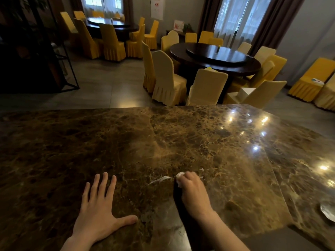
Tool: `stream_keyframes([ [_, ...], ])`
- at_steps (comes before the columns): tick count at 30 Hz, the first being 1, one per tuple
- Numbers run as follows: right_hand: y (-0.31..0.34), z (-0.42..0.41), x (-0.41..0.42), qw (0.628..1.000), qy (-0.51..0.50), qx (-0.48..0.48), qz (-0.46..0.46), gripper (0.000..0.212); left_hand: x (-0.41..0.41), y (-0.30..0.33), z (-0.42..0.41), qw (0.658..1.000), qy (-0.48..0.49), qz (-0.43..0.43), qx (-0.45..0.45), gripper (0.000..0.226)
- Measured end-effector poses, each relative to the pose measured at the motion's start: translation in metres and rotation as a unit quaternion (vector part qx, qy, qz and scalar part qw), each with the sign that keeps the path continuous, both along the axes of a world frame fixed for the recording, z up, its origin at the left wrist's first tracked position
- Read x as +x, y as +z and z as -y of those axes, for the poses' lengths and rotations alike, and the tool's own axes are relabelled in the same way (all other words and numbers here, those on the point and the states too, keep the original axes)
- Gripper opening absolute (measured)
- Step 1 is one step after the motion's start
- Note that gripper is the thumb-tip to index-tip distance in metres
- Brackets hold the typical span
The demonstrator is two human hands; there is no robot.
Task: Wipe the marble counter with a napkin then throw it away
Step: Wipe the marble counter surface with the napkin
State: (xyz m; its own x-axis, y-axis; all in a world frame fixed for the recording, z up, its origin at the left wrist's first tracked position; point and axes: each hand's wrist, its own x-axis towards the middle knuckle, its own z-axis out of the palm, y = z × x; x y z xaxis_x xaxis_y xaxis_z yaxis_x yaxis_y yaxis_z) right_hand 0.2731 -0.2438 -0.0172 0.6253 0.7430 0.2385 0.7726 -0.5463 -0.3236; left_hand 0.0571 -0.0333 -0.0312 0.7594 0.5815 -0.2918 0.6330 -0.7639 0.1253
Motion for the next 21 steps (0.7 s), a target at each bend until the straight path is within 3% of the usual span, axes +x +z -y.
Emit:
stream_keyframes([
  [4,-0.010,0.005,-0.025,0.996,0.079,0.026,0.033,0.011,0.000,-0.001,0.000,1.000,0.002,0.014,-0.004,0.156],
  [6,-0.009,0.017,-0.007,0.997,0.050,0.033,0.053,0.008,-0.001,-0.001,-0.001,1.000,0.002,0.012,-0.004,0.156],
  [10,0.002,0.031,0.034,0.992,-0.112,0.011,0.063,0.014,0.000,-0.002,-0.001,1.000,0.004,0.015,-0.006,0.156],
  [14,0.004,0.018,0.014,0.995,-0.069,-0.013,0.069,0.008,0.000,-0.004,-0.001,1.000,0.005,0.021,-0.006,0.156],
  [18,0.007,0.025,0.010,0.999,-0.013,0.029,-0.027,0.009,0.000,-0.004,-0.002,1.000,0.005,0.012,-0.001,0.154],
  [21,0.015,0.038,0.037,0.971,-0.143,0.110,-0.156,0.014,0.001,-0.005,-0.002,1.000,0.009,0.017,-0.003,0.155],
])
